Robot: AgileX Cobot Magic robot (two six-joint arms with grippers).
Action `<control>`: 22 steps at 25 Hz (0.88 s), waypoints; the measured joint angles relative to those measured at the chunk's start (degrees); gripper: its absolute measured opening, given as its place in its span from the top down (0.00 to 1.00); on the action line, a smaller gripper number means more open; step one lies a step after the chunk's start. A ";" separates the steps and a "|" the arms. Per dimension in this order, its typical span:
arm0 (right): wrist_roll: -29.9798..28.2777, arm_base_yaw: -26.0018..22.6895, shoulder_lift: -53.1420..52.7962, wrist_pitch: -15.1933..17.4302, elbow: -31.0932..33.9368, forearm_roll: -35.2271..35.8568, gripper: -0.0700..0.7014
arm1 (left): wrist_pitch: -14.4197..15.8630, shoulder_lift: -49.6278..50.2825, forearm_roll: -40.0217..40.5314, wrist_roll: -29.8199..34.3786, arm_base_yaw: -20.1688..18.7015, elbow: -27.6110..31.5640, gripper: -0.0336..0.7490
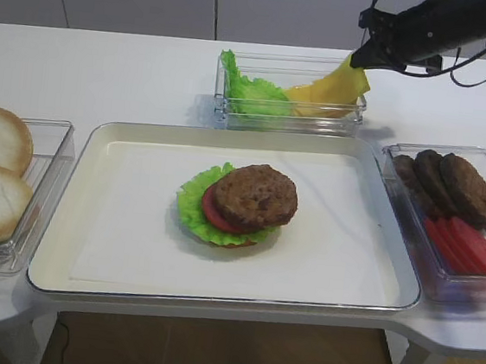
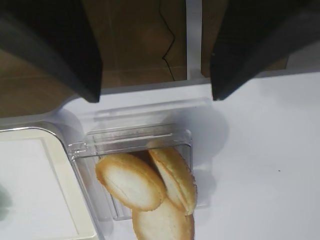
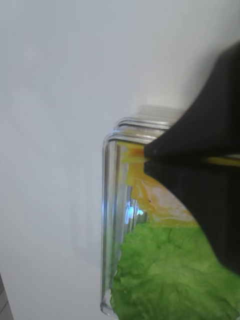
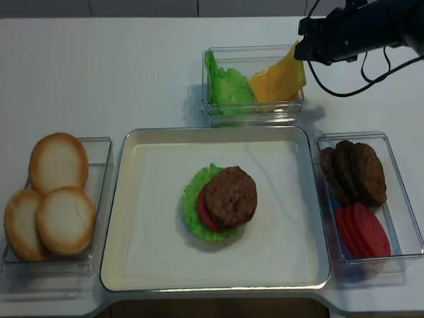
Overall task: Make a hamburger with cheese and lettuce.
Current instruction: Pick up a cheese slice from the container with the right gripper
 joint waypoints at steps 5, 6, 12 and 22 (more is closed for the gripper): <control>-0.10 0.00 -1.19 0.56 -0.09 -0.95 0.91 | 0.00 0.00 0.00 0.00 0.00 0.00 0.33; -0.10 0.00 -1.46 0.68 -0.09 -1.19 0.91 | 0.00 0.00 0.00 0.00 0.00 0.00 0.33; -0.10 0.00 -3.94 1.82 -0.09 -1.53 0.91 | 0.00 0.00 0.00 0.00 0.00 0.00 0.33; 1.00 0.00 -10.34 8.42 -0.09 -5.66 0.91 | 0.00 0.00 0.00 0.00 0.00 0.00 0.33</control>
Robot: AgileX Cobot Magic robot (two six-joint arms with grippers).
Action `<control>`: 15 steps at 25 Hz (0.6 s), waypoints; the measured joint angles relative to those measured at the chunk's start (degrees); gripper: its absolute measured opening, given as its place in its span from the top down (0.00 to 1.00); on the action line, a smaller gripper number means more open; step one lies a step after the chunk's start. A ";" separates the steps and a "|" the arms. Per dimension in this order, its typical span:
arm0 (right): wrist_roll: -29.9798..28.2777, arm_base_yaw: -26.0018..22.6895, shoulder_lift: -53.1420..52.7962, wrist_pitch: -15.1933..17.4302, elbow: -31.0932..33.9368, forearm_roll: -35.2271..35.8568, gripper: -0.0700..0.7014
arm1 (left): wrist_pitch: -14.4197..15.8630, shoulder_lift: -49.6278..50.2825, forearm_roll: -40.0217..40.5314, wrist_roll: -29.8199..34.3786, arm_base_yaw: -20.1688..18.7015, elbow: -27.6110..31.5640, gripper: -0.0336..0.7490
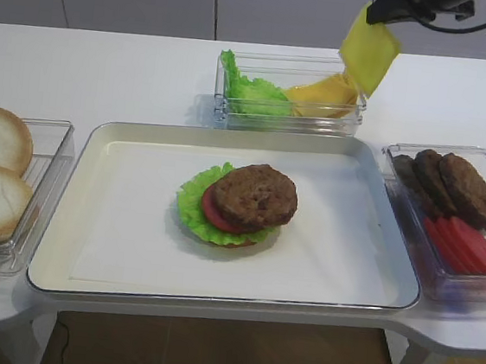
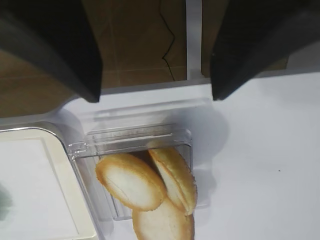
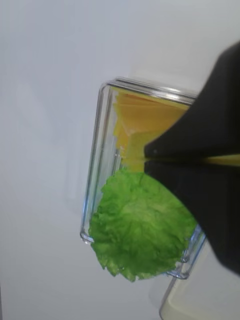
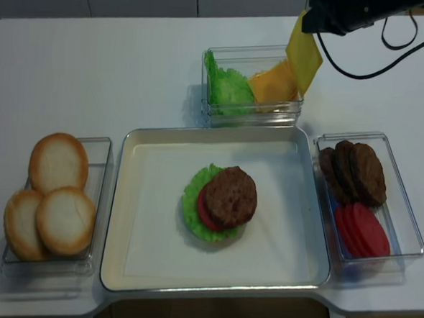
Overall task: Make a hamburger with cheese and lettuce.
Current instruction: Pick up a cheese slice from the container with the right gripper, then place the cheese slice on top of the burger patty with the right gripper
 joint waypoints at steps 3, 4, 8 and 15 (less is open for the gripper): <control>2.44 0.00 -3.01 2.13 0.00 -2.72 0.91 | 0.00 0.00 0.00 0.00 0.00 0.00 0.33; 3.20 0.00 -4.13 3.02 0.00 -3.86 0.91 | 0.00 0.00 0.00 0.00 0.00 0.00 0.33; 5.92 0.00 -9.01 5.43 0.72 -7.72 0.91 | 0.00 0.00 0.00 0.00 0.00 0.00 0.33; 6.39 0.00 -20.58 5.75 12.09 -8.16 0.91 | 0.00 0.00 0.00 0.00 0.00 0.00 0.33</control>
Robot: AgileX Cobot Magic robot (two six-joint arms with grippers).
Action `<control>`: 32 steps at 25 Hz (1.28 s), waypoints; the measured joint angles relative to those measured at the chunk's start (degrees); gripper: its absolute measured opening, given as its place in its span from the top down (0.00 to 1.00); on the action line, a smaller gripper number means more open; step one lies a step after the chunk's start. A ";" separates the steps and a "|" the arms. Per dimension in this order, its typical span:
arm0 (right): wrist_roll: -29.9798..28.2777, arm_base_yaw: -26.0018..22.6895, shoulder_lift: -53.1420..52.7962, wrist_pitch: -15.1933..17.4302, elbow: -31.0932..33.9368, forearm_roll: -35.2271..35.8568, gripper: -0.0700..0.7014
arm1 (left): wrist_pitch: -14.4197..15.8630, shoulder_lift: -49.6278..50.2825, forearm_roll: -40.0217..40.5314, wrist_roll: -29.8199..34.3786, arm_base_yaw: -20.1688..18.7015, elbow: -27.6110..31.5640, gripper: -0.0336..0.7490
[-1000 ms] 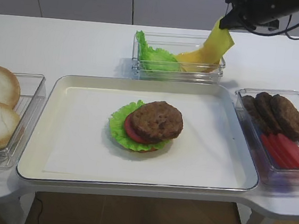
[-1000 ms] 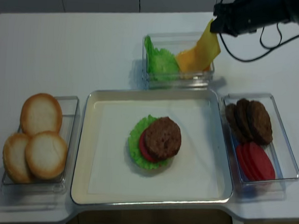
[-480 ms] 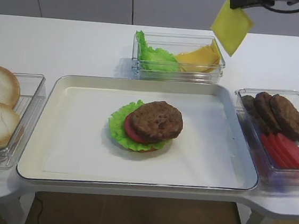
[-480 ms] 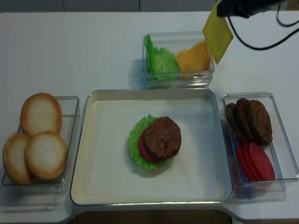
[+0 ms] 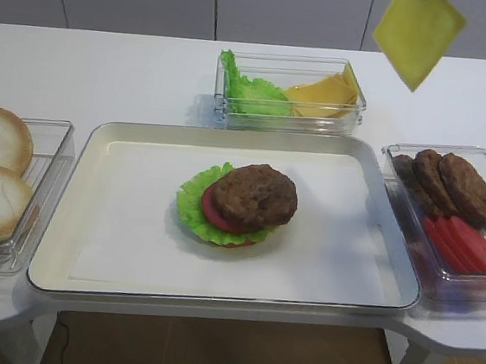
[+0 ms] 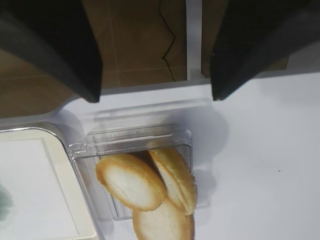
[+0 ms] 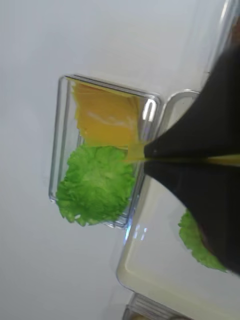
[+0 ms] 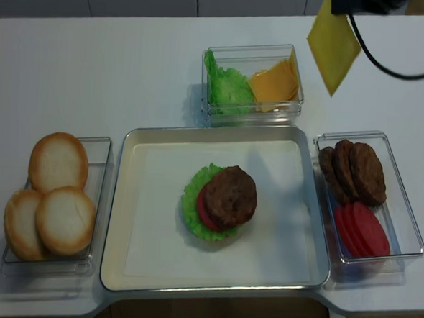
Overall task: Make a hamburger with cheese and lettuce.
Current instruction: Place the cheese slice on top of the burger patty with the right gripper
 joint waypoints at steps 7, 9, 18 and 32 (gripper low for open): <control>0.00 0.00 -11.23 -0.08 14.29 1.00 0.91 | 0.00 0.00 0.00 0.00 0.00 0.00 0.33; -0.21 0.00 -13.92 -0.08 17.69 2.41 0.91 | 0.00 0.00 0.00 0.00 0.00 0.00 0.33; -2.33 0.42 -19.88 -0.92 26.87 8.26 0.91 | 0.00 0.00 0.00 0.00 0.00 0.00 0.33; -2.80 18.94 -16.49 -9.34 27.95 8.89 0.91 | 0.00 0.00 0.00 0.00 0.00 0.00 0.33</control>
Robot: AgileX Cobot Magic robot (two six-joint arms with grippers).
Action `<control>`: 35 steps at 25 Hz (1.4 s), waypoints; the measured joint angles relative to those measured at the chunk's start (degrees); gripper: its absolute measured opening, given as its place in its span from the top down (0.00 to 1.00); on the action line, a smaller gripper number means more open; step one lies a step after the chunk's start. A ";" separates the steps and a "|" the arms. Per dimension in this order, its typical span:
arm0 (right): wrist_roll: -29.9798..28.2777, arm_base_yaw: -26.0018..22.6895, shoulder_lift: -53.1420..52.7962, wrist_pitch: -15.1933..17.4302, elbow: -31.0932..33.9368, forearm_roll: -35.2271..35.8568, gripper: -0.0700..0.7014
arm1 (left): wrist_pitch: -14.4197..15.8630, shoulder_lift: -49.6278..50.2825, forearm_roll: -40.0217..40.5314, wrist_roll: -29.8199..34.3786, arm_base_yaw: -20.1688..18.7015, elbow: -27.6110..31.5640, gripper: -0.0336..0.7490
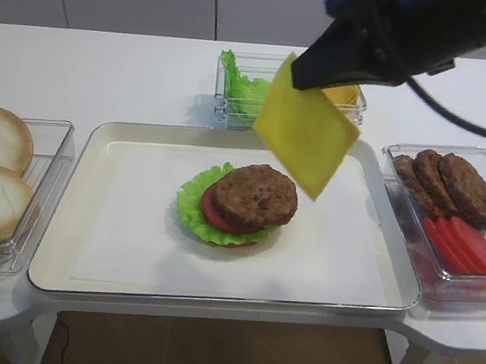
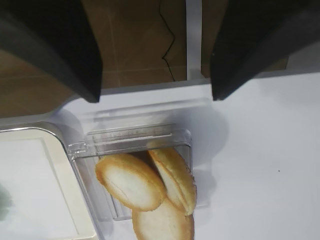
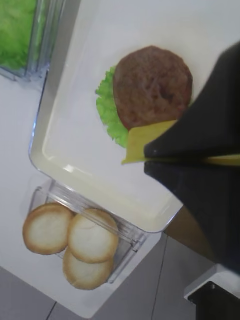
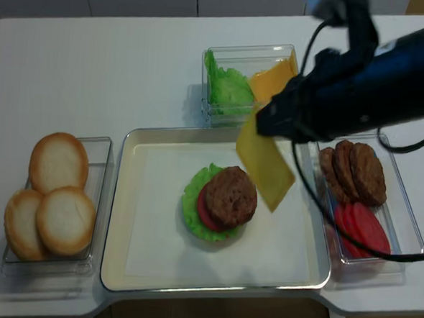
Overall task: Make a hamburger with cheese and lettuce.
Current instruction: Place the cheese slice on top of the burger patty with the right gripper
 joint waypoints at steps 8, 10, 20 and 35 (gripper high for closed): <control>-1.41 8.40 8.07 -6.25 0.03 1.95 0.91 | 0.00 0.00 0.00 0.00 0.00 0.00 0.33; -1.91 9.14 10.12 -7.68 0.03 2.98 0.91 | 0.00 0.00 0.00 0.00 0.00 0.00 0.33; -4.96 9.46 15.75 -13.93 0.03 4.60 0.91 | 0.00 0.00 0.00 0.00 0.00 0.00 0.33; -6.37 9.46 16.75 -16.88 0.03 -0.26 0.91 | 0.00 0.00 0.00 0.00 0.00 0.00 0.33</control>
